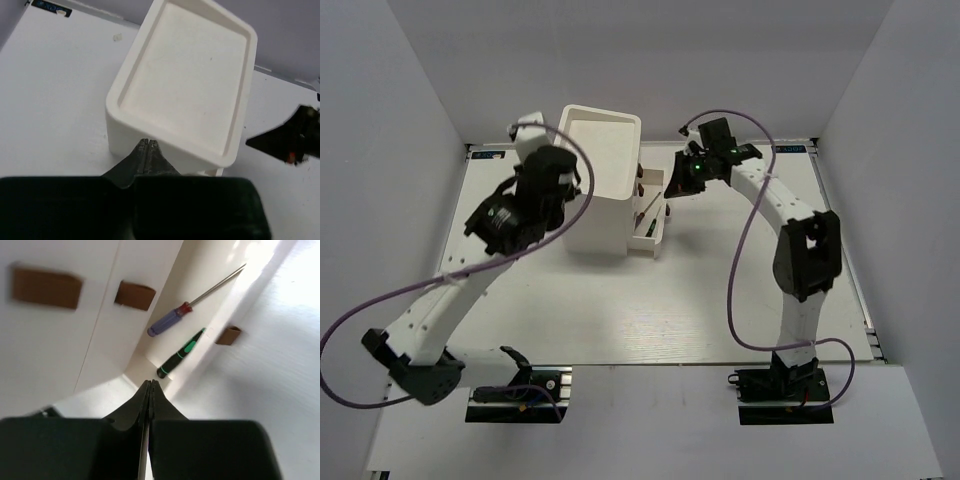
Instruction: Sort the tools into containers
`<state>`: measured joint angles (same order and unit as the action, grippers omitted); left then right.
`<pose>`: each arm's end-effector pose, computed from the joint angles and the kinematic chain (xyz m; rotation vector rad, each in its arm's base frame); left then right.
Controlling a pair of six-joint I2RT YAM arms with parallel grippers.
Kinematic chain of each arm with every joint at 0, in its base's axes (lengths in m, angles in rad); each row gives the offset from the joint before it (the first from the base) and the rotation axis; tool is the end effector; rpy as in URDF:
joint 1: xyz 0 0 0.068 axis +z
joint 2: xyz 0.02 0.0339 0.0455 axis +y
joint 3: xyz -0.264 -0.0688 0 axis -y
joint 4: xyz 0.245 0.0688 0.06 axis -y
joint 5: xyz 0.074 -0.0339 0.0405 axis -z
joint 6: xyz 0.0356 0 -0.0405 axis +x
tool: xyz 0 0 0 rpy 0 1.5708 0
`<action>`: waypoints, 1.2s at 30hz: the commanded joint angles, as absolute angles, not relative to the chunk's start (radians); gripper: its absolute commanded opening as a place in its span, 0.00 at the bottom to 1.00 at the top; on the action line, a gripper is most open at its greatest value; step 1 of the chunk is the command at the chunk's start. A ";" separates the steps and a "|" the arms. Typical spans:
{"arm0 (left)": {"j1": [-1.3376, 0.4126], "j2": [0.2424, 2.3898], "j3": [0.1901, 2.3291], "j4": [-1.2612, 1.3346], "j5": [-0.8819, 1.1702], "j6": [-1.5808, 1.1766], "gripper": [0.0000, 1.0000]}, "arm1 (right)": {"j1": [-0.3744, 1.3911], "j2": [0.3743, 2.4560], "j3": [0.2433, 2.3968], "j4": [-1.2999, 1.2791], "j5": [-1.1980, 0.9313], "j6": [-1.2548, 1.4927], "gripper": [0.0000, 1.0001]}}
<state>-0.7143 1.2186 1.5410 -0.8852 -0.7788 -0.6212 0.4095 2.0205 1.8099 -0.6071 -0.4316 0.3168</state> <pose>0.1874 -0.1294 0.4428 -0.3433 1.9302 -0.0369 0.4157 0.1967 0.2811 -0.3262 2.4417 0.8476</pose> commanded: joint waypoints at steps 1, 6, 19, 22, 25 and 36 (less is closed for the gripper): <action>-0.611 1.383 1.719 -0.808 -0.714 -0.421 0.01 | 0.379 1.853 1.696 -0.523 -0.408 0.158 0.00; -0.263 1.606 2.005 -0.828 -0.453 -0.419 0.23 | 0.318 1.845 1.623 -0.540 -0.301 0.005 0.03; 0.089 1.881 1.843 -0.638 0.386 -0.493 0.57 | 0.350 2.268 2.047 -0.756 -0.276 -0.186 0.10; 0.074 1.917 1.816 -0.638 0.492 -0.457 0.53 | 0.367 2.379 2.175 -0.810 -0.308 -0.154 0.02; 0.074 1.908 1.731 -0.614 0.566 -0.446 0.52 | 0.377 2.408 2.200 -0.738 -0.440 -0.069 0.00; 0.074 1.790 1.468 -0.589 0.666 -0.385 0.52 | 0.456 2.477 2.192 -0.543 -0.705 0.144 0.00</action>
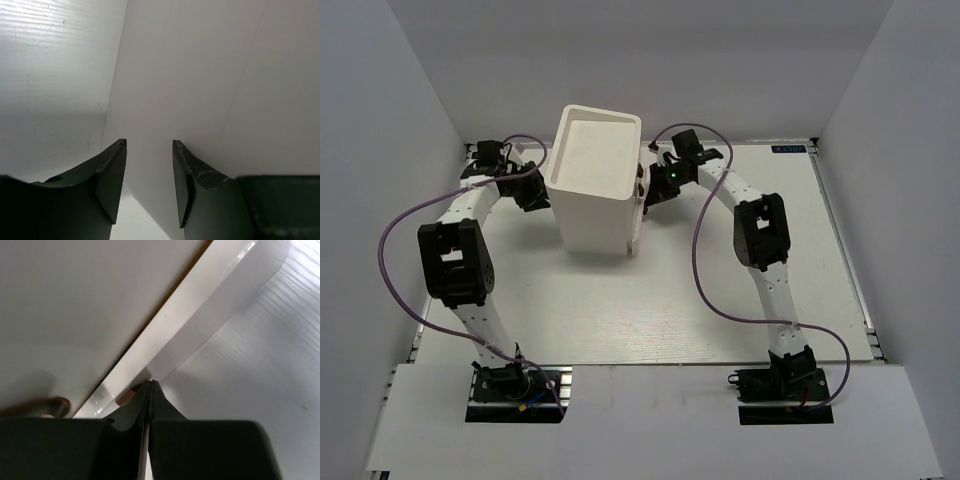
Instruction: Sort the tools into containers
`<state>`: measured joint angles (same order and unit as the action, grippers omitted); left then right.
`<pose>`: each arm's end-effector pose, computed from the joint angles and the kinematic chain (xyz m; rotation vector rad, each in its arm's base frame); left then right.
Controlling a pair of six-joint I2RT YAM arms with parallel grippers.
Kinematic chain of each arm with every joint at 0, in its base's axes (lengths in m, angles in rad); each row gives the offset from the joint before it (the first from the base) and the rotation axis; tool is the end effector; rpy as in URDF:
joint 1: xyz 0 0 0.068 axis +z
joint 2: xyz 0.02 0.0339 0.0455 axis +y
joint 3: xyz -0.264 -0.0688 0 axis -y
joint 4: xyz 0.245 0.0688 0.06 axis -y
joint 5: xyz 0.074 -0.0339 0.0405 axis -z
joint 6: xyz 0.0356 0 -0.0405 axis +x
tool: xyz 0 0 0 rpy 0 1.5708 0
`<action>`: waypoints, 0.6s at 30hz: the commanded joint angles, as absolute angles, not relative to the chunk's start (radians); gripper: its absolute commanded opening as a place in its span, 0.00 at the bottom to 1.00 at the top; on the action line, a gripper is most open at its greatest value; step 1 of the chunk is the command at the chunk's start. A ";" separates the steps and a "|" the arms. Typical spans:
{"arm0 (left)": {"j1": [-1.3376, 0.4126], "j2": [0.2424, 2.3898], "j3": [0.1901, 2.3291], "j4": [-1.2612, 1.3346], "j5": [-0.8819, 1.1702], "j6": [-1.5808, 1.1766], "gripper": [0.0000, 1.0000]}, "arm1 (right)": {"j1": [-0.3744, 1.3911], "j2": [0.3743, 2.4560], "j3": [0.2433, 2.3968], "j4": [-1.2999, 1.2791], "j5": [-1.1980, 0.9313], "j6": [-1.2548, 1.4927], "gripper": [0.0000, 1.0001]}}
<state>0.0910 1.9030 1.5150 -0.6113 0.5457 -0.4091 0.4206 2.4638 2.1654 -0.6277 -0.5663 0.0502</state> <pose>0.4120 0.0190 0.2381 -0.4272 2.5185 -0.8219 0.4851 0.2379 0.1812 -0.6993 2.4129 0.9022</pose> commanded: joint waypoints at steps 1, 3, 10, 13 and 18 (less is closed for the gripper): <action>0.065 1.770 1.450 -0.580 0.678 -0.396 0.52 | 0.462 2.480 2.191 -0.494 -0.710 0.159 0.00; 0.064 1.761 1.407 -0.571 0.678 -0.396 0.52 | 0.463 2.491 2.189 -0.460 -0.741 0.222 0.00; 0.064 1.733 1.370 -0.581 0.657 -0.396 0.52 | 0.482 2.511 2.210 -0.373 -0.752 0.302 0.00; 0.098 1.703 1.379 -0.650 0.528 -0.445 0.62 | 0.471 2.467 2.197 -0.449 -0.659 0.236 0.01; 0.176 1.585 1.379 -0.726 0.206 -0.531 0.80 | 0.439 2.254 1.990 -0.535 -0.343 0.005 0.37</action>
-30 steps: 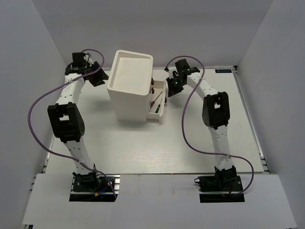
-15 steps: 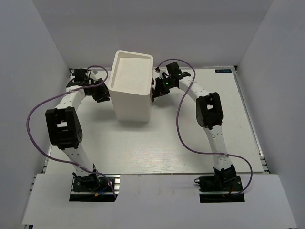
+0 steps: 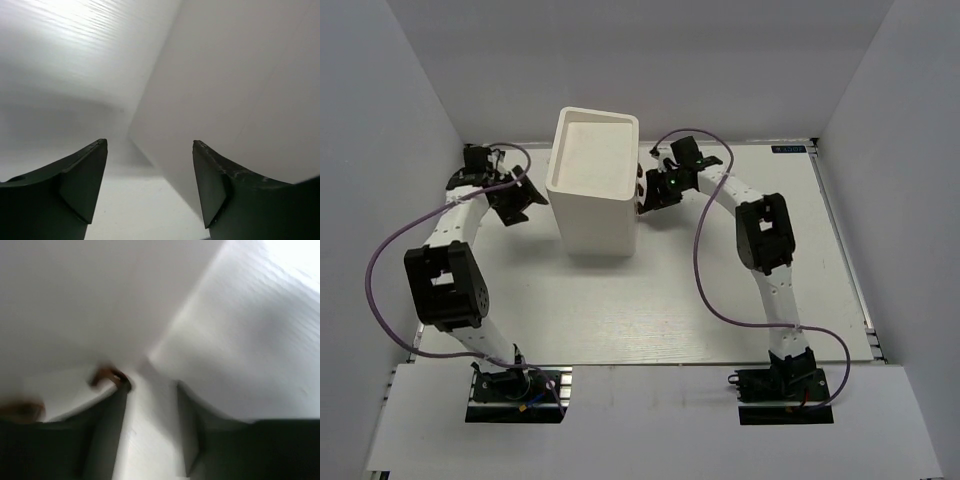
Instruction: Sort the tools into containers
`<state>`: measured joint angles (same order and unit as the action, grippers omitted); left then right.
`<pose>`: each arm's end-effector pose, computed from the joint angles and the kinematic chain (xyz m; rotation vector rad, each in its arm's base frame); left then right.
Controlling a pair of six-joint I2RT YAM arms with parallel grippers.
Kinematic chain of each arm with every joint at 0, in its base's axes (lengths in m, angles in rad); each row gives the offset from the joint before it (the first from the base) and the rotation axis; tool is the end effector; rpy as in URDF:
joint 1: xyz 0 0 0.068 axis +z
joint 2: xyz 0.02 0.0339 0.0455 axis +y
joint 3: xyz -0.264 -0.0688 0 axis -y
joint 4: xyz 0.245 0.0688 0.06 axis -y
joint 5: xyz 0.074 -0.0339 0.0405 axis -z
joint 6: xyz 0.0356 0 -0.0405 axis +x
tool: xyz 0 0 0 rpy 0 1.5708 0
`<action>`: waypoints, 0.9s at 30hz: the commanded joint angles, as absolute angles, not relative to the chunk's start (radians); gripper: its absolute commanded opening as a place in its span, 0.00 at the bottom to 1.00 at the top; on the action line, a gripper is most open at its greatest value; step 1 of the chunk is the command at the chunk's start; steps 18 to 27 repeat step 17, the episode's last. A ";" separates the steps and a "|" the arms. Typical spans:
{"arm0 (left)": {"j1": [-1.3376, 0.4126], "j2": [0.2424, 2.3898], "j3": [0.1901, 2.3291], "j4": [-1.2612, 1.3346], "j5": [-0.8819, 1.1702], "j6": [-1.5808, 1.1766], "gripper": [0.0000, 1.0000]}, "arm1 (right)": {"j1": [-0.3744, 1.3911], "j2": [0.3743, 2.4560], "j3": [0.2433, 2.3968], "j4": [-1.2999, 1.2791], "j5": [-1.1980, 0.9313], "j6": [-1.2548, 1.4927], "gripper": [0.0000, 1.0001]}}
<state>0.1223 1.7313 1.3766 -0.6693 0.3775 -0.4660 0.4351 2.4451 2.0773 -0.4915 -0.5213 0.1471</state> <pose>0.3673 0.0319 0.2538 -0.6209 2.5301 -0.6144 0.4833 0.2442 0.1713 -0.5948 2.4016 0.8916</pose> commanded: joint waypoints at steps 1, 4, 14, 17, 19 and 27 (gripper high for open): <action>0.207 1.562 1.379 -0.735 0.180 -0.543 0.80 | 0.433 2.222 1.918 -0.532 -0.312 -0.038 0.56; 0.229 1.470 1.367 -0.756 0.123 -0.534 0.83 | 0.400 2.044 1.733 -0.499 -0.216 -0.138 0.90; 0.150 1.120 1.149 -0.557 0.565 -0.272 1.00 | 0.394 1.589 1.376 -0.519 0.175 -0.094 0.90; 0.138 1.057 1.125 -0.575 0.522 -0.241 1.00 | 0.396 1.453 1.275 -0.459 0.186 -0.049 0.90; 0.138 1.057 1.125 -0.575 0.522 -0.241 1.00 | 0.396 1.453 1.275 -0.459 0.186 -0.049 0.90; 0.138 1.057 1.125 -0.575 0.522 -0.241 1.00 | 0.396 1.453 1.275 -0.459 0.186 -0.049 0.90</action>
